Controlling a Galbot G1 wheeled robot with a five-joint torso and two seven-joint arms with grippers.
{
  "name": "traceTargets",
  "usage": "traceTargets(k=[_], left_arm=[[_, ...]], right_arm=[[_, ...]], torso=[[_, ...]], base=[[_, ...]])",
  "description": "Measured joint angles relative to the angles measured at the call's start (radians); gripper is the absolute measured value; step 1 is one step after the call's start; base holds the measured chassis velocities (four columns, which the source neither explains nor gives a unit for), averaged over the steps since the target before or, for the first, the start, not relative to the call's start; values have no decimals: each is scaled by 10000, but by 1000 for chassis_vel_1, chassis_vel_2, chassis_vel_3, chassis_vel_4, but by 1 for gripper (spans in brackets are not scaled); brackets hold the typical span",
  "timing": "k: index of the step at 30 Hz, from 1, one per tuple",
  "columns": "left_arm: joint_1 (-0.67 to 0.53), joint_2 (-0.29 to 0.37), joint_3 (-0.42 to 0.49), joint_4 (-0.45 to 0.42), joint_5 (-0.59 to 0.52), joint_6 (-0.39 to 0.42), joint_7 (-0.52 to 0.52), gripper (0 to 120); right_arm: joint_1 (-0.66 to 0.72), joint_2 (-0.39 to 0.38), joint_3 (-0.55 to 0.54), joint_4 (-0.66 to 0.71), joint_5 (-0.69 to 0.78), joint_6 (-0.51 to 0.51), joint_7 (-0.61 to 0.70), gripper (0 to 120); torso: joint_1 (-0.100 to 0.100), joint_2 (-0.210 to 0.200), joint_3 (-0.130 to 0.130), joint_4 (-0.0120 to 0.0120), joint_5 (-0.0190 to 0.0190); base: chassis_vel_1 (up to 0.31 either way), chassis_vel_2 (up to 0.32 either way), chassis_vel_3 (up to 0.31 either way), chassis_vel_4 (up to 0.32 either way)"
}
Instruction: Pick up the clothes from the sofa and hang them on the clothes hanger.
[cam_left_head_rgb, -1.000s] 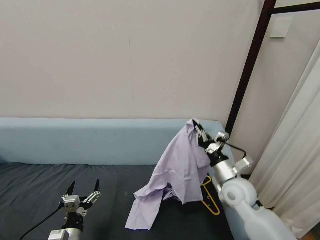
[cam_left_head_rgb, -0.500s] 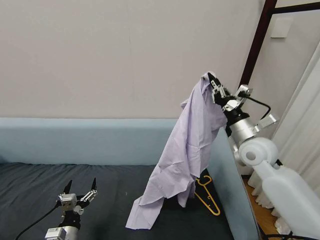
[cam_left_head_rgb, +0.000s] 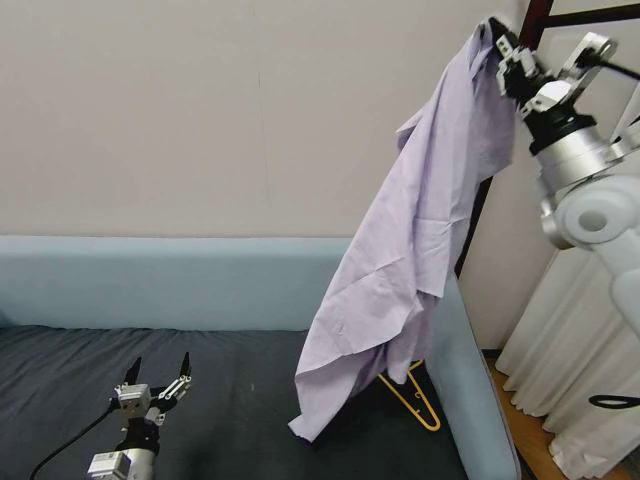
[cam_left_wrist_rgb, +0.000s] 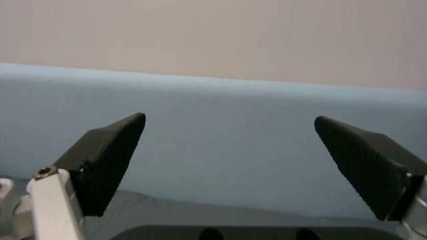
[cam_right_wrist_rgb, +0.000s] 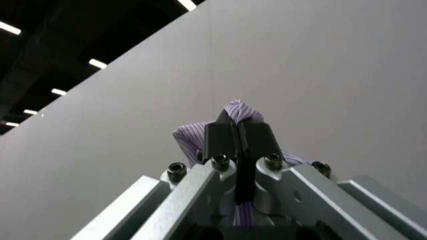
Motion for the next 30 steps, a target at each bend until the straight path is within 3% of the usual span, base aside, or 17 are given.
traceTargets(k=[5, 9, 10, 16, 21, 23, 25, 30], left_arm=[[12, -84, 75, 69, 122, -78, 2, 100], [43, -46, -58, 167, 125, -97, 7, 100], [43, -46, -58, 167, 125, -97, 7, 100], [147, 84, -407, 354, 55, -207, -5, 100], [208, 120, -560, 439, 52, -314, -7, 100], [270, 122, -627, 444, 53, -349, 0, 100], [258, 96, -638, 459, 74, -355, -1, 100], [214, 11, -585, 511, 162, -361, 4, 100]], right_arm=[[-2013, 156, -937, 516, -1244, 184, -329, 0], [-4564, 1543, -1801, 124, -2955, 310, -880, 0], [-4564, 1543, -1801, 124, -2955, 310, -880, 0], [-6349, 3852, -2596, -1884, -4938, 583, -1541, 0], [-6788, 4764, -2835, -3032, -6005, 532, -1092, 0], [-7075, 5211, -3142, -3454, -7110, -1009, 850, 8], [-7459, 5188, -3266, -2978, -6951, -2606, 2120, 18], [-7912, 4837, -3194, -2064, -6121, -3005, 2243, 33]], torso=[[0, -1, 2, 6, 5], [0, 0, 2, -1, 8], [0, 0, 2, -1, 8], [0, -1, 2, 8, 3], [0, -1, 1, 2, 1], [0, -1, 2, 4, 4], [0, -1, 2, 1, 4], [0, -1, 2, 1, 6]], base=[[0, 0, 0, 0], [0, 0, 0, 0], [0, 0, 0, 0], [0, 0, 0, 0], [0, 0, 0, 0], [0, 0, 0, 0], [0, 0, 0, 0], [0, 0, 0, 0]])
